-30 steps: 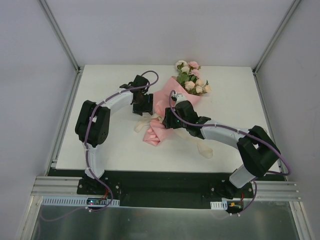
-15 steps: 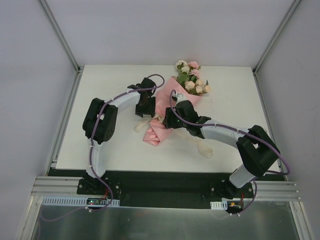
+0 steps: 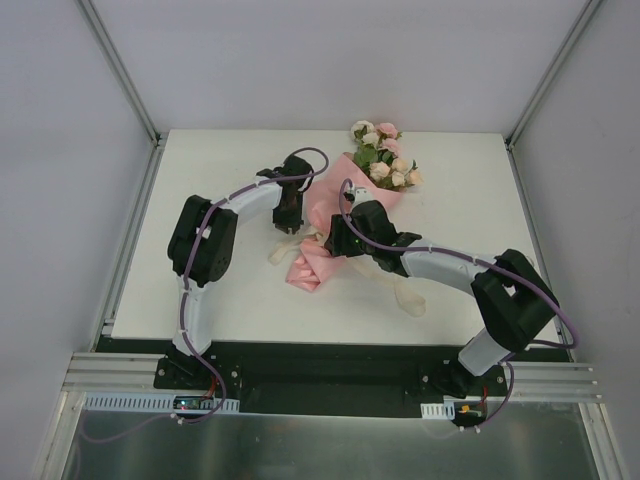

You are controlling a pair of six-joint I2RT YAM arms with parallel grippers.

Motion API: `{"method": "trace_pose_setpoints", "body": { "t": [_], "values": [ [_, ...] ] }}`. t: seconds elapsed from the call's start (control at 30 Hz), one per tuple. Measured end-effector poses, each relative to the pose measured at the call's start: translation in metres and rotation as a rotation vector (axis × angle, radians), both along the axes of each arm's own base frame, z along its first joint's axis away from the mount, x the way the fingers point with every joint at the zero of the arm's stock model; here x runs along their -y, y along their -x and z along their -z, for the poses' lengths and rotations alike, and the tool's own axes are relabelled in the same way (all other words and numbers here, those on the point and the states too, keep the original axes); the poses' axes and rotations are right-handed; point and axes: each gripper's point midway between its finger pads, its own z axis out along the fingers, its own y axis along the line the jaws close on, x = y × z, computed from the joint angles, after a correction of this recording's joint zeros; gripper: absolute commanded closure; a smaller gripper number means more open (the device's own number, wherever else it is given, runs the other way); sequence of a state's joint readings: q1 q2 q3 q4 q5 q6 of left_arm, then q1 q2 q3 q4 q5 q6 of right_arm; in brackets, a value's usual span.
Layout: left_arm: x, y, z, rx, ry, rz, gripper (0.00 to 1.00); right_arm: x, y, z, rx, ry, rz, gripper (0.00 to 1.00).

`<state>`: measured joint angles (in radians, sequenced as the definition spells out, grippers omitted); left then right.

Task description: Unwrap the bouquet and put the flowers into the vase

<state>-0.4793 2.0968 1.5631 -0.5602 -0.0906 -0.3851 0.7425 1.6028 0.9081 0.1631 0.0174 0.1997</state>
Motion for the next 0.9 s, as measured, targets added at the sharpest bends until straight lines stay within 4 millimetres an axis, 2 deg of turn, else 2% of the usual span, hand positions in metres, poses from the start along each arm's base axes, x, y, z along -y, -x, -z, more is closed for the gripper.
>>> {"method": "trace_pose_setpoints", "body": {
  "t": [0.03, 0.1, 0.13, 0.4, 0.5, 0.6, 0.7, 0.73, 0.9],
  "values": [
    [0.0, 0.0, 0.0, 0.0, -0.001, -0.002, 0.88, 0.0, 0.0, 0.0, 0.0, -0.001, 0.0, 0.43],
    [0.0, -0.001, 0.0, 0.001, -0.002, -0.007, 0.93, 0.0, -0.001, 0.001, -0.001, -0.002, 0.002, 0.43],
    [0.0, -0.002, 0.0, 0.002, -0.002, -0.008, 1.0, 0.0, -0.001, 0.001, -0.002, -0.001, 0.003, 0.43],
    [0.0, -0.002, -0.002, 0.016, -0.01, -0.015, 1.0, 0.0, -0.001, 0.005, -0.008, 0.003, 0.004, 0.43],
    [-0.003, 0.003, -0.011, 0.025, -0.007, -0.019, 1.0, -0.001, 0.0, 0.005, -0.013, 0.0, 0.003, 0.43],
    [-0.003, 0.002, -0.042, 0.084, 0.025, -0.023, 1.0, -0.002, 0.002, 0.008, -0.027, -0.006, -0.008, 0.46],
    [0.002, -0.001, -0.09, 0.187, 0.093, -0.027, 1.0, -0.004, 0.004, 0.012, -0.044, -0.009, -0.017, 0.49],
    [0.003, -0.001, -0.114, 0.235, 0.127, -0.028, 1.0, -0.005, 0.005, 0.013, -0.048, -0.01, -0.019, 0.49],
    [0.012, 0.007, -0.174, 0.354, 0.217, -0.002, 1.0, -0.006, 0.005, 0.015, -0.056, -0.015, -0.024, 0.49]
  ]
}}
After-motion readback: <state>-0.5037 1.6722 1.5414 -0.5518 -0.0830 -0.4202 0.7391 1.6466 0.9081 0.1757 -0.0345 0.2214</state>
